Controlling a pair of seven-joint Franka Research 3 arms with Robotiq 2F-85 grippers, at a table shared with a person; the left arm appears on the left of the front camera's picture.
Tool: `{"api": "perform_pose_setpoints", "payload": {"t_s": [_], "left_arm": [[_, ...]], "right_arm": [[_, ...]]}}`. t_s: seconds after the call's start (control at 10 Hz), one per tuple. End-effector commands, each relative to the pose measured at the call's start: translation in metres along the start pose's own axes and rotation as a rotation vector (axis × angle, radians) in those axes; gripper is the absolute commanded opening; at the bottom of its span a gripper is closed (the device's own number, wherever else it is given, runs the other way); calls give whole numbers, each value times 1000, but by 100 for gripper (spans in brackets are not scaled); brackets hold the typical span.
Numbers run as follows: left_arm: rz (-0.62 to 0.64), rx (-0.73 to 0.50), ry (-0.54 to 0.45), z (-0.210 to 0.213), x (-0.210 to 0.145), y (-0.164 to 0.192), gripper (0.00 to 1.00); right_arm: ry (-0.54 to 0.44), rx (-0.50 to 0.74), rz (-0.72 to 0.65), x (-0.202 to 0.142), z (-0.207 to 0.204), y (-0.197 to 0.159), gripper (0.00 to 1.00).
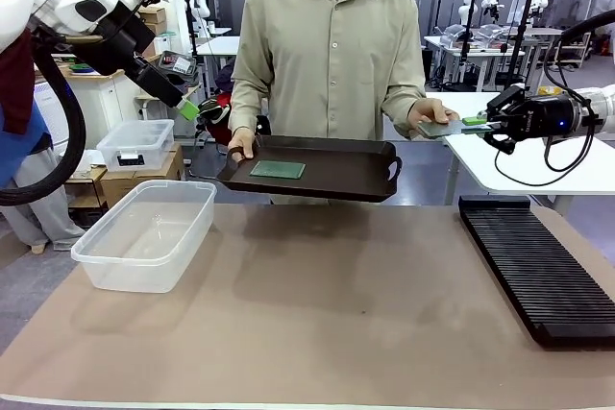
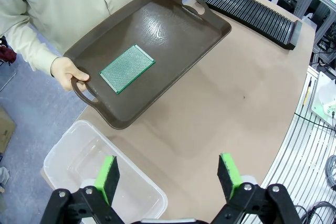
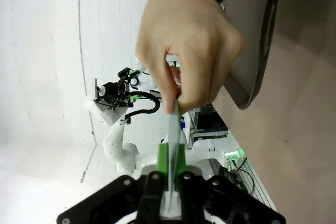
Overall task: Sort PCBs into racks and boxes based on the side picked up.
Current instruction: Pick up the Blank PCB handed by the Human, then if the short side of the Blank PCB is picked up, insert it into the PCB Rack ; if the long side is picked up, place it in the Organizing box.
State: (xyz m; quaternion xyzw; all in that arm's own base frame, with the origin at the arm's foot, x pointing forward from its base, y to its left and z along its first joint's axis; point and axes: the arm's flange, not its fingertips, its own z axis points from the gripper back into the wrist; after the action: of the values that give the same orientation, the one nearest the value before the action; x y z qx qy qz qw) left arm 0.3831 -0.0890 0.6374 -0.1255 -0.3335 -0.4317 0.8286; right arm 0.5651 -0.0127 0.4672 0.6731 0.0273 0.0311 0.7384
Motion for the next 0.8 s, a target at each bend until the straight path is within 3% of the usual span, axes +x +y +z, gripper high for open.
{"api": "perform_pose_setpoints", "payload": {"t_s": [0.0, 0.7], "left_arm": [[3, -10, 1, -1, -2, 1, 100], [3, -10, 1, -1, -2, 1, 100]], "right_arm": [[15, 49, 0, 3, 2, 3, 0], [16, 10, -3, -1, -1, -1, 0]]}}
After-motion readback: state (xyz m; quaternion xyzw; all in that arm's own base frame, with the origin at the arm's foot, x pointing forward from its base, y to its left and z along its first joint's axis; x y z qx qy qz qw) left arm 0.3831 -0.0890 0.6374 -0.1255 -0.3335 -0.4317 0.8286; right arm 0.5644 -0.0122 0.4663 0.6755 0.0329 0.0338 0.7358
